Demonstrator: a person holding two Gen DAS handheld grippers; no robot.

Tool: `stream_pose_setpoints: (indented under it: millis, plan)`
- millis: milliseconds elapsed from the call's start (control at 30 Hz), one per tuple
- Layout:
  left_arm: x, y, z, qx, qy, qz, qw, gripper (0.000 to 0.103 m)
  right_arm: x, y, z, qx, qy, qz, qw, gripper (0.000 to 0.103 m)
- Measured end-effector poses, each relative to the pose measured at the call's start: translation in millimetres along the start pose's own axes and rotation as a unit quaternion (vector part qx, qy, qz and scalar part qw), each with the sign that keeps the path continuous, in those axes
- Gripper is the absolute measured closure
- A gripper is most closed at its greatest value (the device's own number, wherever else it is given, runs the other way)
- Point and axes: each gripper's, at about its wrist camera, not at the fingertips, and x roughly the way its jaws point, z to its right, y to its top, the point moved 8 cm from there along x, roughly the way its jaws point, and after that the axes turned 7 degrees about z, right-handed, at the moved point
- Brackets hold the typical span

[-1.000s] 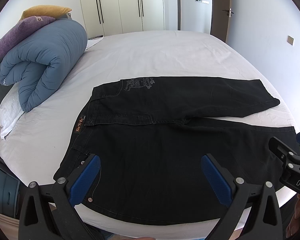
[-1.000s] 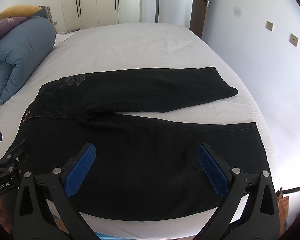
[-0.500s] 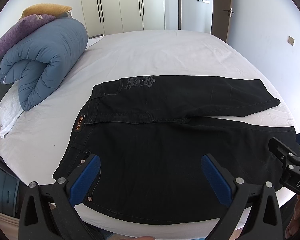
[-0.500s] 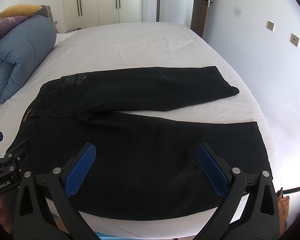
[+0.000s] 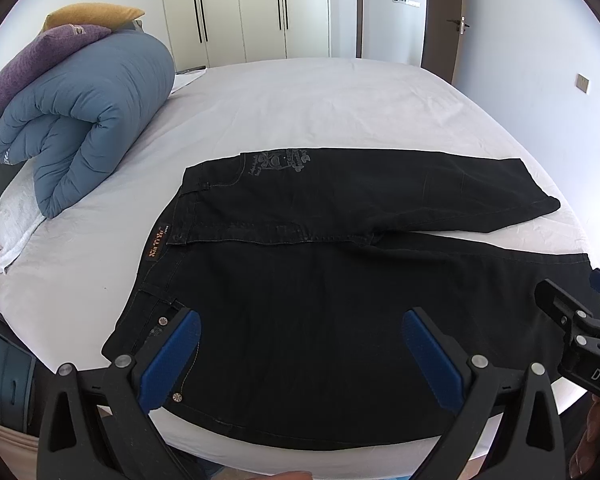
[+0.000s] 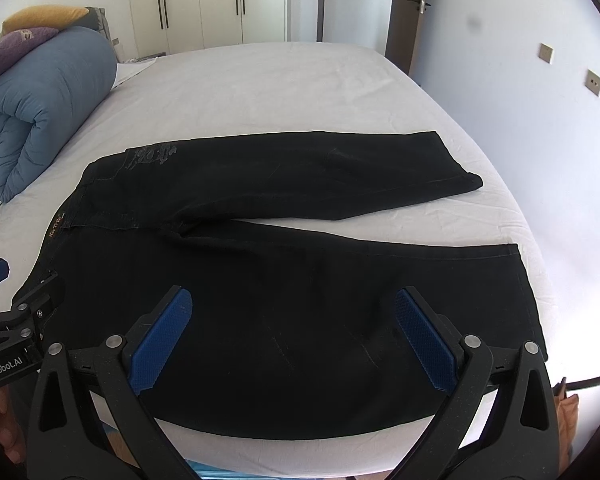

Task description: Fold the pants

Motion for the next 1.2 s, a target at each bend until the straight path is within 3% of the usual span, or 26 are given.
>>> stream_pose_setpoints:
  millis: [167, 267, 367, 433, 533, 600, 667, 800, 867, 1033, 1100, 1200]
  plan:
    - [12.0, 5.6, -5.2, 0.007, -0.004, -0.007, 0.9999, 0.0, 5.8, -1.6, -1.3, -0.01, 0.008, -0.007, 1.0, 0.0]
    - [32.5, 10.4, -11.8, 0.009, -0.027, -0.037, 0.9989, 0.0, 16.3, 3.9, 0.1, -0.017, 0.021, -0.012, 1.0, 0.0]
    - [50.4, 21.0, -22.2, 0.033, -0.012, -0.028, 0.999, 0.0, 28.3, 14.8, -3.7, -0.02, 0.053, -0.013, 0.998, 0.0]
    - [62.6, 33.6, -27.5, 0.054, -0.022, -0.011, 0.9982, 0.0, 38.2, 26.8, -12.3, -0.035, 0.092, -0.014, 0.995, 0.0]
    - [94.4, 47.1, -41.6, 0.058, -0.041, -0.064, 0.9954, 0.0, 52.3, 46.0, -23.1, -0.069, 0.134, -0.009, 0.988, 0.0]
    - [108.7, 72.7, -53.7, 0.052, -0.054, -0.041, 0.9963, 0.0, 67.1, 60.4, -28.1, -0.092, 0.163, -0.01, 0.982, 0.0]
    - [134.9, 107.4, -61.7, 0.099, -0.054, -0.019, 0.9935, 0.0, 83.4, 74.3, -29.4, -0.102, 0.191, -0.017, 0.976, 0.0]
    - [196.6, 151.9, -65.8, 0.195, -0.076, -0.035, 0.9772, 0.0, 115.8, 105.3, -26.2, -0.128, 0.247, -0.022, 0.96, 0.002]
    - [236.7, 168.9, -70.1, 0.231, -0.1, -0.066, 0.9655, 0.0, 124.7, 115.0, -27.8, -0.146, 0.273, -0.019, 0.951, 0.002]
    - [302.4, 171.0, -75.6, 0.29, -0.136, -0.136, 0.9375, 0.015, 151.3, 126.7, -33.7, -0.174, 0.332, -0.031, 0.927, 0.012]
    - [323.9, 167.1, -82.1, 0.311, -0.128, -0.16, 0.9283, 0.023, 165.3, 125.8, -34.1, -0.178, 0.341, -0.044, 0.922, 0.016]
    - [341.7, 160.1, -92.5, 0.31, -0.148, -0.186, 0.9207, 0.027, 186.8, 119.2, -44.7, -0.184, 0.355, -0.058, 0.915, 0.016]
